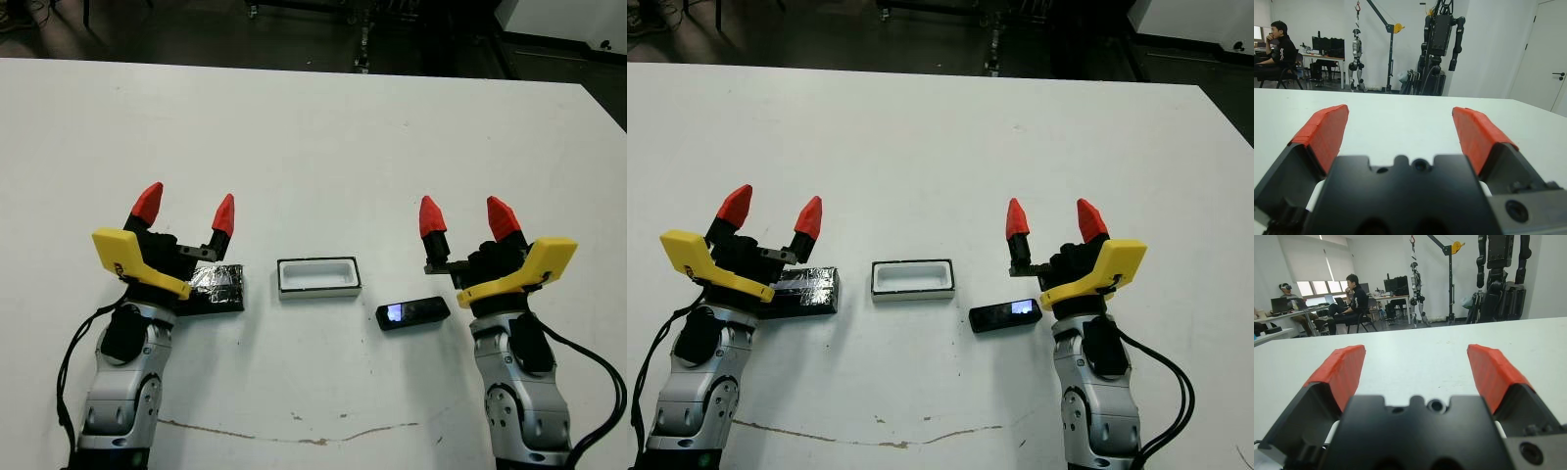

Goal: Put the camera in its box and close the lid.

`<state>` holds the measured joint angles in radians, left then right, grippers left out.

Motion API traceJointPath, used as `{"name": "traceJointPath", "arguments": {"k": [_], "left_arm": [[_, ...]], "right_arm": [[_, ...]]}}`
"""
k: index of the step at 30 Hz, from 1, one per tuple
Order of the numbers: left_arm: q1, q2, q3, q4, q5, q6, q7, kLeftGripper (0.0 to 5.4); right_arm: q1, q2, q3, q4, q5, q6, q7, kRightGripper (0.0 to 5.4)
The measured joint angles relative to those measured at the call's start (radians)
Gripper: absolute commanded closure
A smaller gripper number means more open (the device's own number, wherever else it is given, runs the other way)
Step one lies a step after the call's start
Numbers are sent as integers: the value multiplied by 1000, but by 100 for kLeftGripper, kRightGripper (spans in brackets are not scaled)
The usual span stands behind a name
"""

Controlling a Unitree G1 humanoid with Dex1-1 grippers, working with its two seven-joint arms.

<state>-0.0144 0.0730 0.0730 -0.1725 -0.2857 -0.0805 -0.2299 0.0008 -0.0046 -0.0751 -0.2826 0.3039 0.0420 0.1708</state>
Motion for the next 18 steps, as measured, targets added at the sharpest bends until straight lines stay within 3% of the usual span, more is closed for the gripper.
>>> {"name": "traceJointPath", "arguments": {"k": [18], "left_arm": [[0, -5, -1, 0, 1, -1, 3, 1]], "right_arm": [[0, 0, 0, 0, -3, 0, 1, 0]]}}
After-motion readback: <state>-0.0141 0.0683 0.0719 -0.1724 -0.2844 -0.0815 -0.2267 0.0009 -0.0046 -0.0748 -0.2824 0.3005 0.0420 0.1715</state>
